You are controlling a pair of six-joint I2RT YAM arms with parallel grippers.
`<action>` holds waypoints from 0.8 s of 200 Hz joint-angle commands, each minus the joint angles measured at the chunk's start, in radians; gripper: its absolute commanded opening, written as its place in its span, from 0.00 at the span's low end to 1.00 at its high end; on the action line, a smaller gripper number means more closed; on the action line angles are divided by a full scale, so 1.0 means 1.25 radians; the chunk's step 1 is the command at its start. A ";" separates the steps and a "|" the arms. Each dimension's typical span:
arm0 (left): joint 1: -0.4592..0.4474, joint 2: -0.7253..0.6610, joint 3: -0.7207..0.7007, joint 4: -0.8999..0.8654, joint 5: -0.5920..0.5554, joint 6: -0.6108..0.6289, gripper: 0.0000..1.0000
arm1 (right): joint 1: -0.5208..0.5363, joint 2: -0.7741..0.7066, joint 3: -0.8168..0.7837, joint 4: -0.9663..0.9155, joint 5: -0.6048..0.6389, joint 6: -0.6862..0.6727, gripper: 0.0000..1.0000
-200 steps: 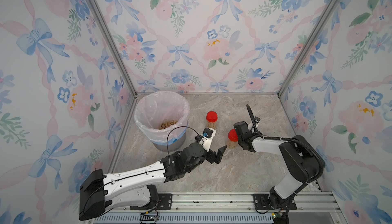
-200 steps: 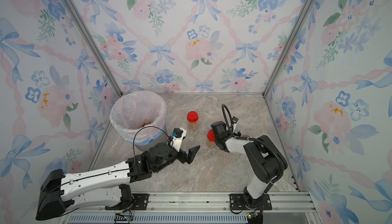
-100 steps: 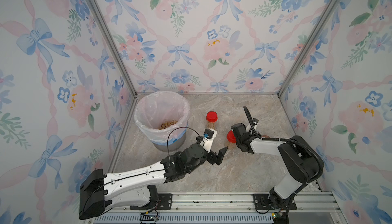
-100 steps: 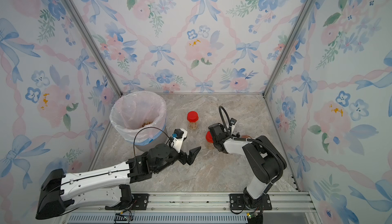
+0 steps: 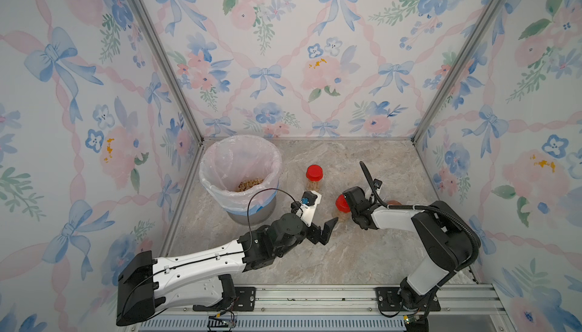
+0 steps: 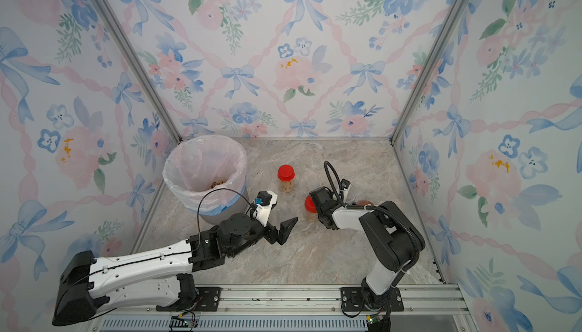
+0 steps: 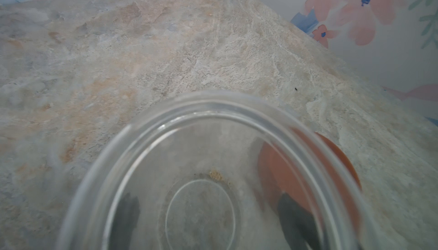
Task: Empty moldy peanuts from jars
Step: Place the jar at the center of the board.
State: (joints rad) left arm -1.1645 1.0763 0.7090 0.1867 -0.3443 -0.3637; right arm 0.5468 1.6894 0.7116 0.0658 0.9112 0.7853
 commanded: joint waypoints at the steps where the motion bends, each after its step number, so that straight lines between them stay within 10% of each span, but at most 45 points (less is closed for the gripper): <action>1: -0.005 -0.013 -0.012 0.014 -0.009 0.006 0.98 | 0.007 0.011 -0.007 -0.016 -0.013 -0.008 0.98; 160: -0.007 -0.030 -0.014 0.013 -0.015 0.014 0.98 | -0.031 0.008 0.031 0.038 -0.170 -0.066 0.98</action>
State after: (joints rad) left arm -1.1648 1.0477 0.7048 0.1867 -0.3523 -0.3630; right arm 0.5301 1.6886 0.7101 0.0963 0.7536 0.7269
